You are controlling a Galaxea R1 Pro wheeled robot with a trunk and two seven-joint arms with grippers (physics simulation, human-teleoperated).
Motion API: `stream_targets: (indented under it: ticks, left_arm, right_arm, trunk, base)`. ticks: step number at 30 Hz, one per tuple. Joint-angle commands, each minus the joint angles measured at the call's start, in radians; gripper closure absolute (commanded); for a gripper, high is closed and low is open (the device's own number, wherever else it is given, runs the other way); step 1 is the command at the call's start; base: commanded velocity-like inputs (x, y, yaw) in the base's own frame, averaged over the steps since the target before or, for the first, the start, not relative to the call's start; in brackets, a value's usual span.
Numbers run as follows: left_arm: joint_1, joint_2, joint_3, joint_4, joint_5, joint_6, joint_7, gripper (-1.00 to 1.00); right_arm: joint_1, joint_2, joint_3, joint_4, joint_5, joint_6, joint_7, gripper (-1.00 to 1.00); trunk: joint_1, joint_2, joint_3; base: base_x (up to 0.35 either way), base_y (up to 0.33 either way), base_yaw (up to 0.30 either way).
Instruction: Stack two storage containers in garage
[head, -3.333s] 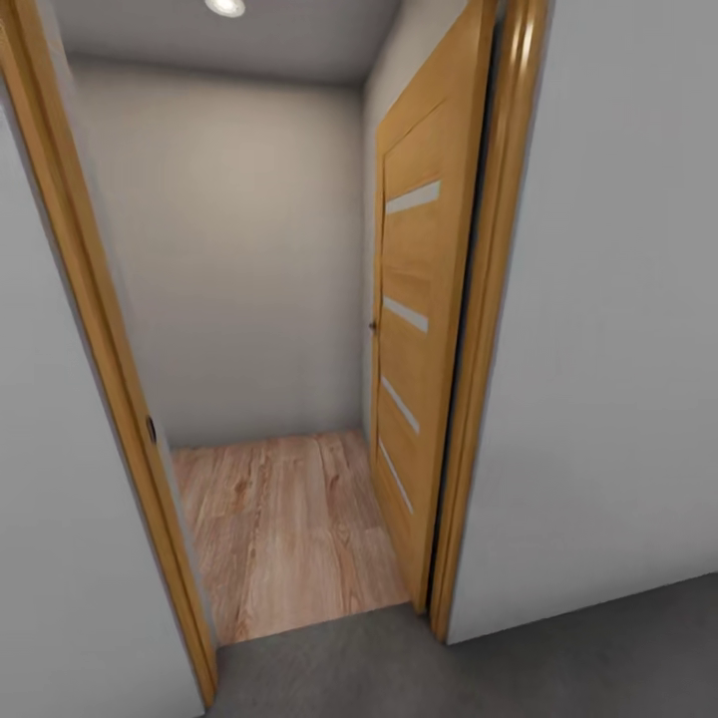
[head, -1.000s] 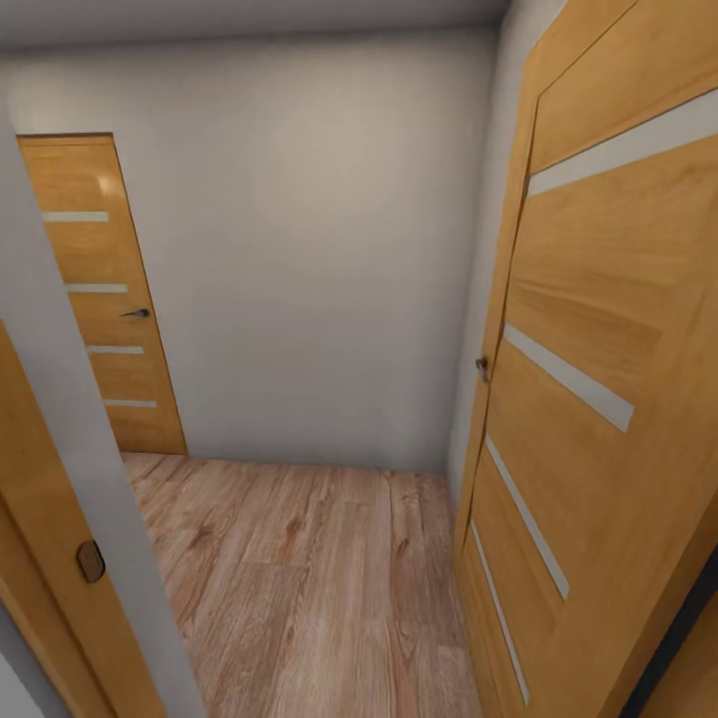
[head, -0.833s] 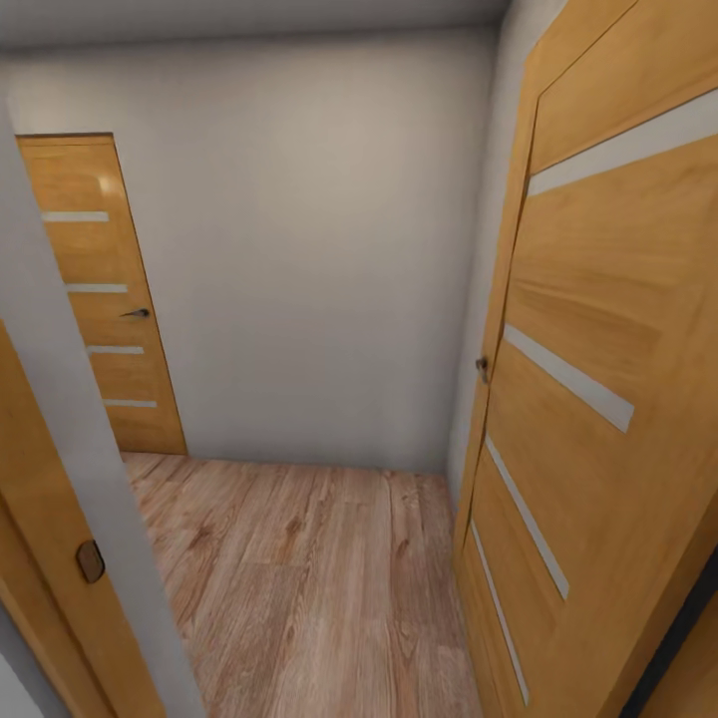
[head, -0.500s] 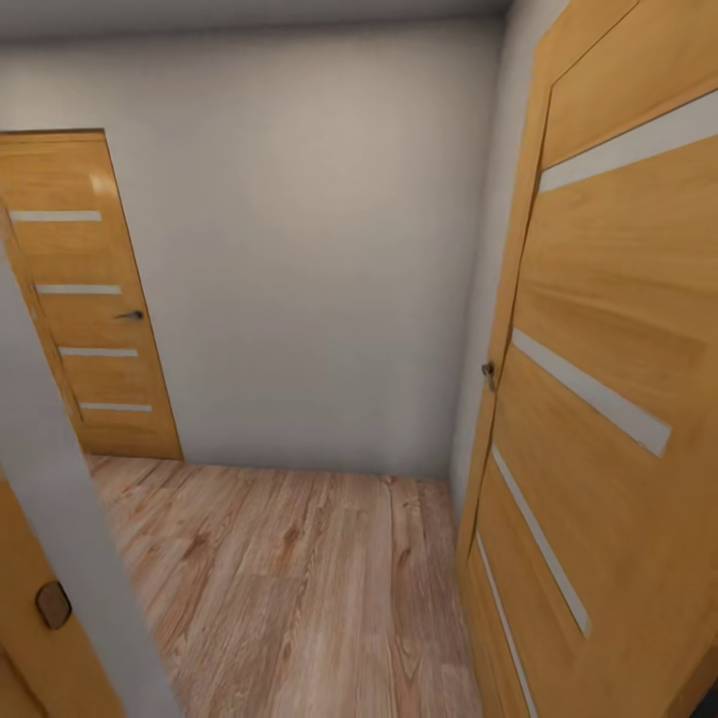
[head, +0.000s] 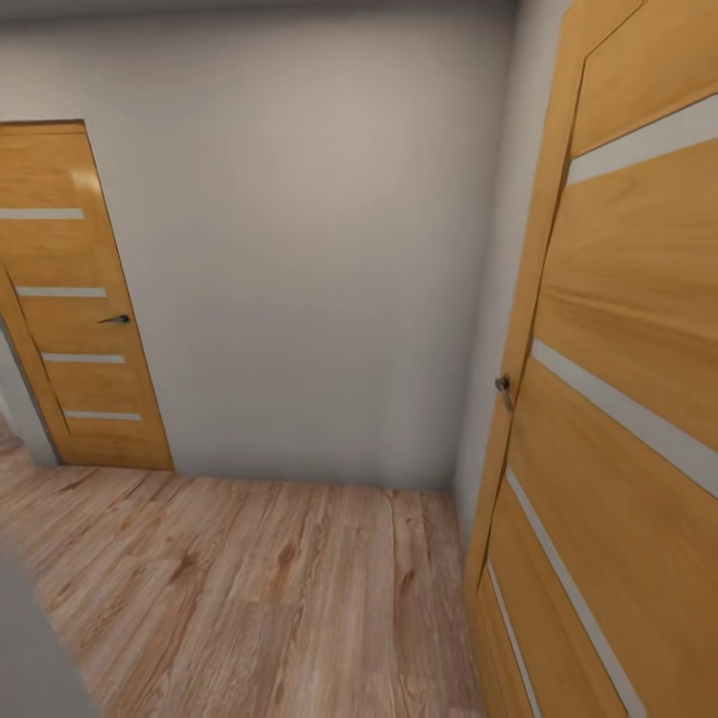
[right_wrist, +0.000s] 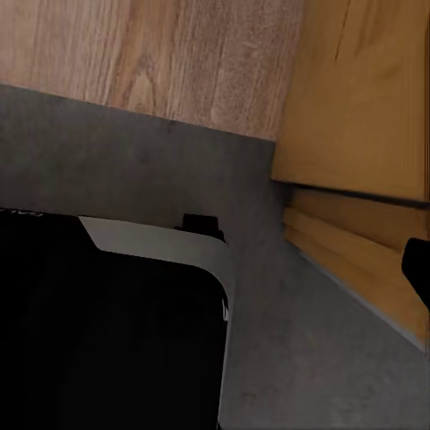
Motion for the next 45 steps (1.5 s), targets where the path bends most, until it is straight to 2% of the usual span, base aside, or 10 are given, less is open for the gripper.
stream_targets:
  ticks: [1,8,22,45]
  left_arm:
    - [-0.001,0.000,-0.006,0.001,0.008,-0.003,0.002,-1.00]
    - [-0.001,0.000,-0.006,0.001,0.008,-0.005,0.002,-1.00]
    - [-0.001,-0.003,-0.006,0.001,0.008,-0.006,0.003,-1.00]
    - [-0.001,-0.003,-0.006,0.000,0.007,-0.007,0.003,-1.00]
  right_arm:
    - [-0.001,0.000,0.007,0.003,0.002,-0.005,-0.002,-1.00]
    - [-0.001,0.000,0.006,0.003,0.002,-0.005,-0.002,-1.00]
    - [-0.001,-0.001,0.006,0.003,0.002,-0.005,-0.002,-1.00]
    - [-0.001,-0.001,0.007,0.003,0.002,-0.006,-0.002,-1.00]
  trunk:
    - [0.001,-0.001,-0.001]
    - [0.001,-0.001,-0.001]
    - [0.001,-0.001,-0.001]
    - [0.001,-0.001,-0.001]
  base:
    - [0.321,0.000,0.000]
    - [0.243,0.000,0.000]
    - [0.012,0.060,0.000]
    - [0.041,-0.026,0.000]
